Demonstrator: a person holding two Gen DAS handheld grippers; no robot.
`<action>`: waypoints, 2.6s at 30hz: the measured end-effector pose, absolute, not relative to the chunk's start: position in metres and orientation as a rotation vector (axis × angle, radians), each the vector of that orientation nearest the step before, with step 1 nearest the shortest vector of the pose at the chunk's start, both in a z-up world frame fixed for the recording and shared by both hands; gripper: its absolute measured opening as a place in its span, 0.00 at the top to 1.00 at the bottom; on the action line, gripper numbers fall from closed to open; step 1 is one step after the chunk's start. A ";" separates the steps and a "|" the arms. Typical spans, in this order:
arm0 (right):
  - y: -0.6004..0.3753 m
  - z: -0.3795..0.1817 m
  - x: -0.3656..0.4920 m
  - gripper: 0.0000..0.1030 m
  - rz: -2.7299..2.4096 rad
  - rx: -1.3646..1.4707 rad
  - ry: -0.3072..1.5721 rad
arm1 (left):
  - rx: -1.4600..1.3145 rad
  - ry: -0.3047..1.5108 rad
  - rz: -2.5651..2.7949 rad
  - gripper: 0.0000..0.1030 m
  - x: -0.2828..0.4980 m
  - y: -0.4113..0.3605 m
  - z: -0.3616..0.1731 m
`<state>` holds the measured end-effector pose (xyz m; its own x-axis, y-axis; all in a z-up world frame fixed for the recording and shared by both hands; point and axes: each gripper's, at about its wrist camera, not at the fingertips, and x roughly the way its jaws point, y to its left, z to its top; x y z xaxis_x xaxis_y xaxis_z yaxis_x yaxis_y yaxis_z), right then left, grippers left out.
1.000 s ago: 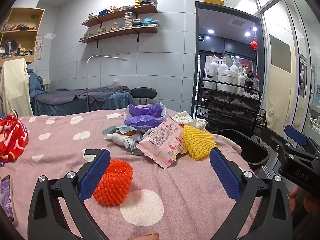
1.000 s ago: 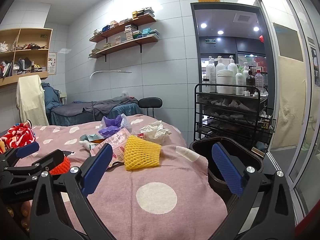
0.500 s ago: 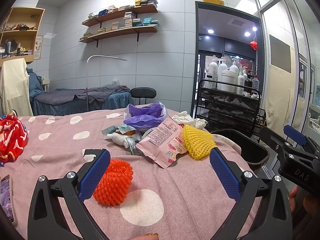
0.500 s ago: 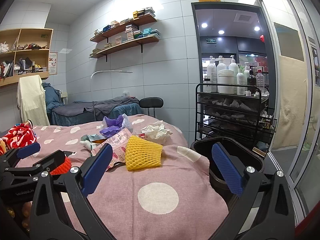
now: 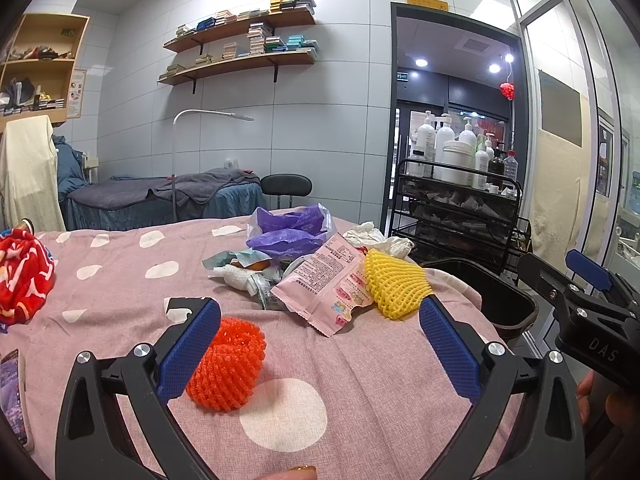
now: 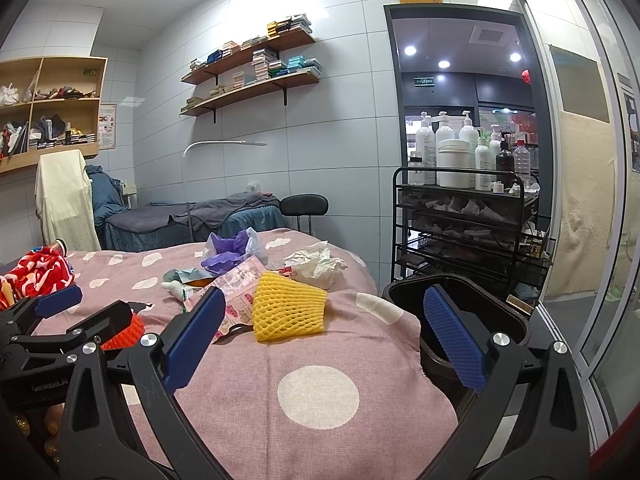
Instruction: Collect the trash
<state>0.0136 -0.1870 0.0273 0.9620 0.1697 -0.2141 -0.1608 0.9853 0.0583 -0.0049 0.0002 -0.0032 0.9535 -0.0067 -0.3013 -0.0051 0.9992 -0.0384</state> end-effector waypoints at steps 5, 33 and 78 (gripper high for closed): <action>-0.184 0.027 0.014 0.05 0.169 0.040 0.222 | -0.039 0.308 -0.001 0.05 -0.005 0.000 -0.004; -0.177 0.017 0.035 0.05 0.221 0.013 0.336 | -0.028 0.402 0.055 0.05 -0.001 0.015 -0.029; -0.151 -0.019 0.173 0.77 0.385 -0.083 0.750 | -0.165 0.688 -0.025 0.76 0.045 0.081 -0.047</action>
<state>0.1733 -0.1510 -0.0194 0.6652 0.3113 -0.6786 -0.3702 0.9269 0.0623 0.0446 0.0814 -0.0472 0.7731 -0.0769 -0.6297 -0.0316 0.9867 -0.1594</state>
